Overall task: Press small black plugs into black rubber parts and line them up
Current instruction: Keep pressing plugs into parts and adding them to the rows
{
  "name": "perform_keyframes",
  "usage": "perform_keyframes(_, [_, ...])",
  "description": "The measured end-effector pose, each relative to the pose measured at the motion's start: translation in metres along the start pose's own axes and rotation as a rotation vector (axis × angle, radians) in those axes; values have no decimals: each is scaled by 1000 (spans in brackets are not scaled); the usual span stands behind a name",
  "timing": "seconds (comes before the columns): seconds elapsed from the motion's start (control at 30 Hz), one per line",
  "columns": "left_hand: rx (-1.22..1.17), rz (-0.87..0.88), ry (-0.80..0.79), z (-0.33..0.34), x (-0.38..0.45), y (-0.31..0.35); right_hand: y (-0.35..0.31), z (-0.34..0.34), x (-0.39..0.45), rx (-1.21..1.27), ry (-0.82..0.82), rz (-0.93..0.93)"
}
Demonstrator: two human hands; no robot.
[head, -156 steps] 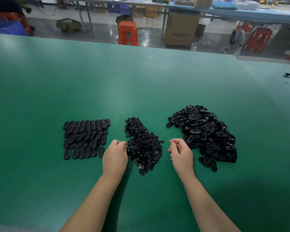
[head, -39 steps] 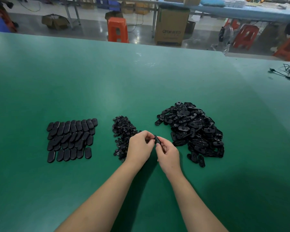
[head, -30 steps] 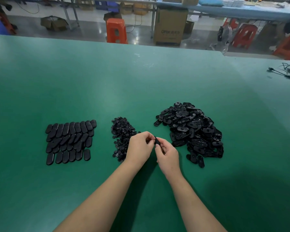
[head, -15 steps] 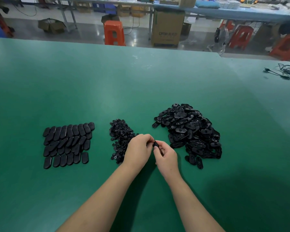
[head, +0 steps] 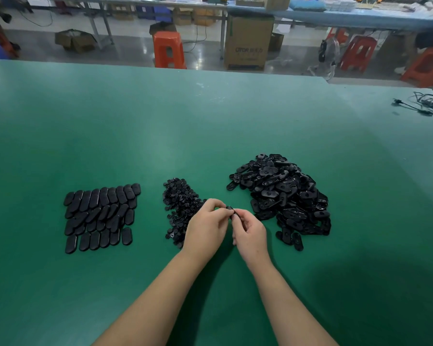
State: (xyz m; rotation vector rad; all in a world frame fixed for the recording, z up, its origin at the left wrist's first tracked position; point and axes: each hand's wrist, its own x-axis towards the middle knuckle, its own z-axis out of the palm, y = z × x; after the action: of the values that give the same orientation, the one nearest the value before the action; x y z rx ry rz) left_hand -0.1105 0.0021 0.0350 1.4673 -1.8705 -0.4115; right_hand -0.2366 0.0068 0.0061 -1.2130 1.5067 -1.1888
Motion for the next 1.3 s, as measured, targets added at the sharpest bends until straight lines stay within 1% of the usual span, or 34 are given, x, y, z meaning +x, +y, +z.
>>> perform_keyframes(0.1, [-138, -120, -7, 0, 3, -1, 0, -1, 0, 24, -8, -5])
perform_keyframes(0.17, [-214, -170, -19, -4, 5, 0, 0, -1, 1, 28, -17, -2])
perform_keyframes(0.27, [-209, -217, -77, -7, 9, 0, 0, -1, 2, 26, -20, 11])
perform_keyframes(0.37, [-178, -272, -154, -10, 14, -2, 2, 0, 3, -14, -31, -18])
perform_keyframes(0.47, [-207, -302, -162, -13, 17, -4, 3, 0, 3, -29, -25, -27])
perform_keyframes(0.7, [-214, -364, -141, -10, 17, -4, 2, 0, 2, 0, 8, -13])
perform_keyframes(0.97, [-239, -381, -165, -9, 17, 0, 3, 0, 1, -80, -17, -51])
perform_keyframes(1.17, [-163, -355, -138, -5, 15, 8, 5, 0, 2, -20, -8, -28])
perform_keyframes(1.3, [-154, -366, -102, -2, 12, 12, 4, 0, 2, 36, -3, -17])
